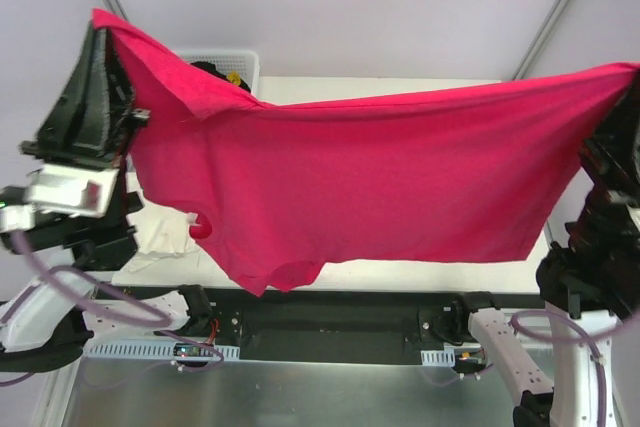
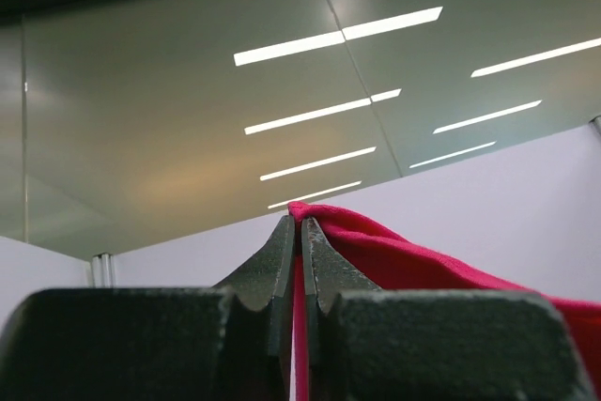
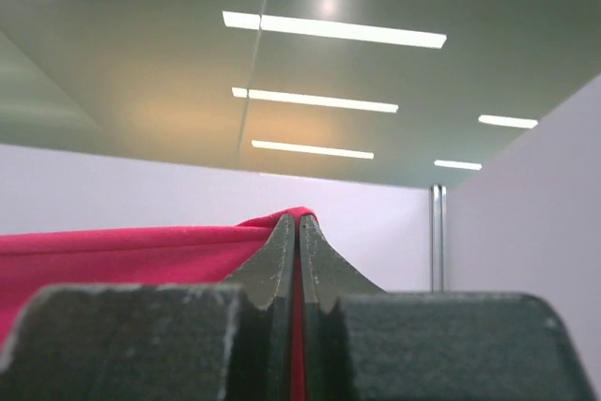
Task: Fold and stack the t-shirts
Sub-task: Flatten out the tshirt
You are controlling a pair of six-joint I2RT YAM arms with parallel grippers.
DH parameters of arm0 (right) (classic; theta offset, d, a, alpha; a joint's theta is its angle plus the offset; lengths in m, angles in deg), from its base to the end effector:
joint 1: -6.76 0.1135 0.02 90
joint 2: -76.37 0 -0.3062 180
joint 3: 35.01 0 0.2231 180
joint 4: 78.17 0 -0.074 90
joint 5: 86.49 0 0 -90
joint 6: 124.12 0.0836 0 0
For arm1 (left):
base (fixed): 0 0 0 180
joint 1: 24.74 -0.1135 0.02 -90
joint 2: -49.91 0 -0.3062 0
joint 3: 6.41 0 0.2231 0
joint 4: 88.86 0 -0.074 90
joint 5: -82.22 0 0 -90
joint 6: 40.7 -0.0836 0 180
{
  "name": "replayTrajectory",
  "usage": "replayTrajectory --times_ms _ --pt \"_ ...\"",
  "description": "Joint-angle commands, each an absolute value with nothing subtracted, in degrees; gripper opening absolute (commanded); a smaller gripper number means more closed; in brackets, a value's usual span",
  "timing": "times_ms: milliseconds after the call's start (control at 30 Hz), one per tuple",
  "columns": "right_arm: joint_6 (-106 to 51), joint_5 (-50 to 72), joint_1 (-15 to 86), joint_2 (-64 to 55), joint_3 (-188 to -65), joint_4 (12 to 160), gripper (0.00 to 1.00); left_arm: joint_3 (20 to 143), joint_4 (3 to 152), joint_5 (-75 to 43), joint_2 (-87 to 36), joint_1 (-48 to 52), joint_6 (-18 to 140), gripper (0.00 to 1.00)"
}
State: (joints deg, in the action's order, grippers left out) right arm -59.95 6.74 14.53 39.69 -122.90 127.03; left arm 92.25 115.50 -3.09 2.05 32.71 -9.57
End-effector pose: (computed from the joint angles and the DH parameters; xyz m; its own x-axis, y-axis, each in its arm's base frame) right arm -0.0490 -0.0019 0.6234 0.9314 -0.3120 -0.1876 0.2863 0.9461 -0.1517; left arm 0.0035 0.0072 0.6655 0.9784 0.0529 -0.2001 -0.0167 0.9838 0.1784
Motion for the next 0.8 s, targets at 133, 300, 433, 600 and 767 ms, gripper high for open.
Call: replayTrajectory --times_ms 133,300,433,600,767 --pt "-63.9 -5.7 14.7 24.8 -118.5 125.4 0.01 84.3 132.0 5.2 -14.2 14.4 -4.1 0.0" --pt "-65.0 -11.1 14.4 3.3 -123.9 128.6 0.01 93.5 128.3 9.0 -37.0 -0.6 12.5 0.0" --pt "-63.5 -8.8 14.4 -10.3 -132.1 129.6 0.01 102.7 125.4 8.9 -47.7 -1.4 11.5 0.0" --pt "-61.7 -7.3 14.5 -12.7 -138.9 128.7 0.01 108.9 120.0 4.4 -47.4 -2.8 15.5 0.0" --pt "-61.0 -6.1 15.0 -7.4 -140.2 126.3 0.01 109.0 117.2 1.9 -41.6 -2.7 15.5 0.0"
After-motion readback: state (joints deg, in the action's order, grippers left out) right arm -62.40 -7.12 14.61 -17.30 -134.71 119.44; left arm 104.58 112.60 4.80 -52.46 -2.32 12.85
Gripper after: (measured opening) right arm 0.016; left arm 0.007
